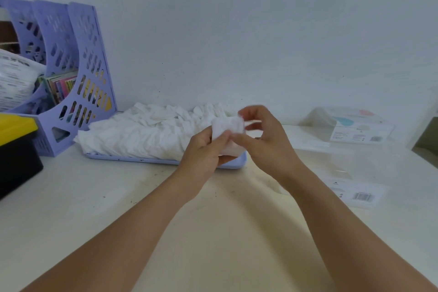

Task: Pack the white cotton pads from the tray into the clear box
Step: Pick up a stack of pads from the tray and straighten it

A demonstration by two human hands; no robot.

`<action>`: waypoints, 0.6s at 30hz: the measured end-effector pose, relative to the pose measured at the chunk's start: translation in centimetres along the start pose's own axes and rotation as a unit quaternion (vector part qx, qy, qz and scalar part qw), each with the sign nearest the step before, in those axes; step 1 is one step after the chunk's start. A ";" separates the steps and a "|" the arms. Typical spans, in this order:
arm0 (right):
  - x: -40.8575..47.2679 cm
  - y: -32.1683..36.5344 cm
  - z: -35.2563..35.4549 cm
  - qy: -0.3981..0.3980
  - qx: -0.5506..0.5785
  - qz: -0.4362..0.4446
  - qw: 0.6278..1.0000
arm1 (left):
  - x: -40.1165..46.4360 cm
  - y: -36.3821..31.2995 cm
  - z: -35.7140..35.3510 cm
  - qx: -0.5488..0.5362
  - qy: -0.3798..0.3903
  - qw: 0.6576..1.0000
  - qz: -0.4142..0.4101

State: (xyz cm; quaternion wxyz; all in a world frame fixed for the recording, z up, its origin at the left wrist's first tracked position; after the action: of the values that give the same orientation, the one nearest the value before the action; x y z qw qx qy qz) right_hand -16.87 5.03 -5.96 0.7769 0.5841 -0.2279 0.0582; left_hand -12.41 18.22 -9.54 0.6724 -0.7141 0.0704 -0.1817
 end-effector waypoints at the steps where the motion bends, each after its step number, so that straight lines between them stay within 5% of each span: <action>1: -0.2 0.2 -0.3 -0.005 0.062 -0.015 0.998 | 0.1 0.3 0.0 -0.047 0.002 0.999 0.023; 4: -0.6 0.3 -2.0 0.042 0.158 -0.071 0.984 | 0.2 0.6 -0.7 -0.193 0.073 0.974 0.093; 8: -1.4 -0.3 -3.6 0.127 0.080 -0.048 0.988 | -0.2 0.6 -1.2 -0.257 0.168 0.941 0.144; 12: -0.8 0.4 -1.4 0.096 0.101 0.025 0.990 | -0.8 0.0 -0.7 -0.328 0.193 0.906 0.186; 18: -0.5 0.8 -1.1 0.068 0.123 0.066 0.988 | -1.4 -0.2 -1.5 -0.314 0.206 0.909 0.181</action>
State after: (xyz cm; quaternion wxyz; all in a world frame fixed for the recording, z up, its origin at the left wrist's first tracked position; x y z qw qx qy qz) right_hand -17.28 6.44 -5.69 0.7074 0.6533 -0.2036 0.1770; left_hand -14.27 17.37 -9.52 0.4050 -0.8103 0.3888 -0.1682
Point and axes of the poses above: each hand's wrist, its own x-axis towards the middle knuckle, its own z-axis out of the back of the hand, y = z × x, the point moved 4 cm from there along x, towards the middle knuckle, and after that the axes turned 11 degrees about x, right-handed, at the moved point
